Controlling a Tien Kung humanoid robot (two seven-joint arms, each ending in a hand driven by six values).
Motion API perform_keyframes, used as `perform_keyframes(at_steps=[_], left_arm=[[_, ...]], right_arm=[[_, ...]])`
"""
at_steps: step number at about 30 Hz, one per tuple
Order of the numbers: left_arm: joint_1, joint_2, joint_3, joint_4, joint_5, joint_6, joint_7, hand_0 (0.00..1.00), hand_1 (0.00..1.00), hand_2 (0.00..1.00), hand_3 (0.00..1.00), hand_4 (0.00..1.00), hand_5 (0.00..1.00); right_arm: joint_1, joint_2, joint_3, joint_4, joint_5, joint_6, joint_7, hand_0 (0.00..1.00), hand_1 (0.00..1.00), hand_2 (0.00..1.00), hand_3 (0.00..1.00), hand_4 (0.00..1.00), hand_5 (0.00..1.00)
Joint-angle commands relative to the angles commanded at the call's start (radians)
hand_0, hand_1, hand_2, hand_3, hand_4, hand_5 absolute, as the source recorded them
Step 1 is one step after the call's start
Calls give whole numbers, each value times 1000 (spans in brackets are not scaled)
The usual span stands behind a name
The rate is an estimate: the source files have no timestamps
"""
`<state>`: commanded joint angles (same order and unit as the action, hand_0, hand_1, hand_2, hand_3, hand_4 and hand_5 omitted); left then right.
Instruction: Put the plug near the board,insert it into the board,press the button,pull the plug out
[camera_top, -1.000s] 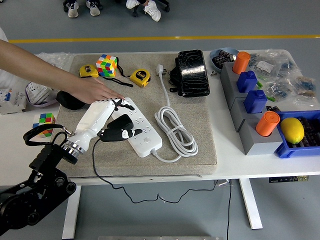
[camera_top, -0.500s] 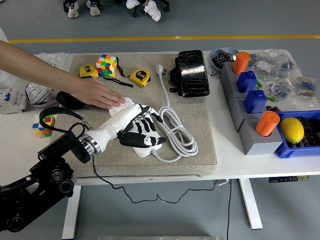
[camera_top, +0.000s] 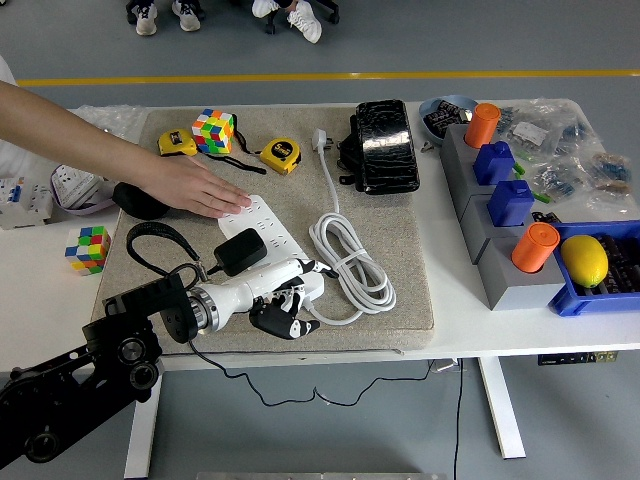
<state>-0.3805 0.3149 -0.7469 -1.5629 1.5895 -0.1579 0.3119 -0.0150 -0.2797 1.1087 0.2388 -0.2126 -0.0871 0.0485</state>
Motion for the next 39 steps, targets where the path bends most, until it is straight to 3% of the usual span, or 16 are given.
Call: perform_keyframes(at_steps=[13,25,32,39], left_arm=[[13,7,-24,50,66,-17,52,59,99,166,875,747,2],[30,25,-29,43,67,-22,54,59,99,167,859,746,2],[27,20,-19,75,76,-17,53,60,100,169,847,745,2],[29,18,-23,69,70,-15,48,60,99,168,845,750,2]], right_arm=[[1,-4,-2,0,-1,0,1,480,548,544,507,835,369],[-1,-4,-5,0,-1,0,3,481,548,543,508,836,370],[-2,-5,3,2,-10,0,3,484,549,542,508,837,370],[-5,-4,5,3,-11,0,3,485,549,541,507,836,371]])
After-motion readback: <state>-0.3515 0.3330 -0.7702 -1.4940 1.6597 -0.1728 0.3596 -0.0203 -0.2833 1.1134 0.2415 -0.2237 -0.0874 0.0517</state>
